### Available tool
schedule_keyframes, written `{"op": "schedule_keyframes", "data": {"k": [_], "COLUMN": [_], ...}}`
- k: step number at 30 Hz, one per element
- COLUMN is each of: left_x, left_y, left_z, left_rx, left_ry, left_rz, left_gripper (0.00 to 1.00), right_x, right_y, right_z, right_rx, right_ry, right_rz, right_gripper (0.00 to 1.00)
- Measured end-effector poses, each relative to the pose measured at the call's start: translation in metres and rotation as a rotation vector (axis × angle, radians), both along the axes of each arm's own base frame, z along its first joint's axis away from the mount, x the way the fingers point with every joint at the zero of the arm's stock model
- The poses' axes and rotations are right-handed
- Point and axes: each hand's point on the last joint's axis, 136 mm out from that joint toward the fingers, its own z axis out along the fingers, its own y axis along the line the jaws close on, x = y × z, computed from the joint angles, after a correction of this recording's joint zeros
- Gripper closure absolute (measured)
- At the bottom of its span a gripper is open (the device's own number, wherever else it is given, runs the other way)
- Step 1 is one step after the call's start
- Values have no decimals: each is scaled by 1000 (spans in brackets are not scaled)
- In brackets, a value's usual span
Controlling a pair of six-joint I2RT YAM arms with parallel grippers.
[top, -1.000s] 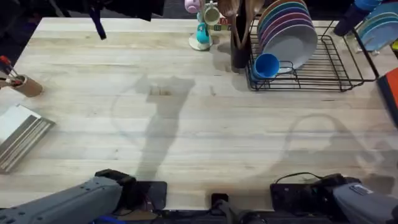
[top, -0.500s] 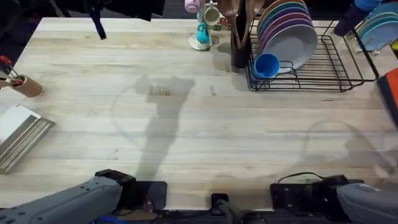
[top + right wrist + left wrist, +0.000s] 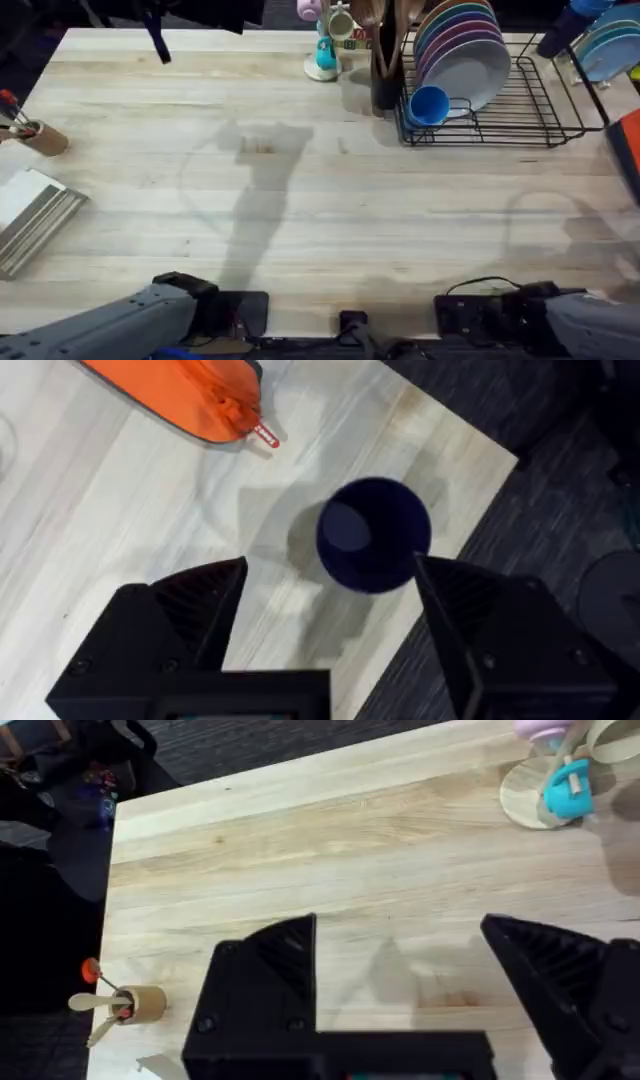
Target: Pick up the cup on the table and put them onto the rack.
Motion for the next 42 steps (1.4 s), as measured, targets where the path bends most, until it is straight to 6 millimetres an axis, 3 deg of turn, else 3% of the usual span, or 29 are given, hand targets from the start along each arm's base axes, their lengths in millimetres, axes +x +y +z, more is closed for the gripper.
{"op": "schedule_keyframes", "data": {"k": [17, 29, 32, 42], "left_x": [0, 0, 0, 0], "left_y": [0, 0, 0, 0], "left_z": [0, 0, 0, 0], "left_rx": [0, 0, 0, 0], "left_ry": [0, 0, 0, 0], "left_rz": [0, 0, 0, 0], "left_gripper": [7, 7, 8, 7], "right_x": [24, 26, 26, 26], "right_y": [-4, -4, -4, -4], "right_z": [-32, -49, -51, -55], "right_rx": [79, 128, 136, 150], "right_ry": [8, 20, 22, 26], "right_rz": [67, 72, 72, 72], "right_gripper": [64, 125, 203, 701]}}
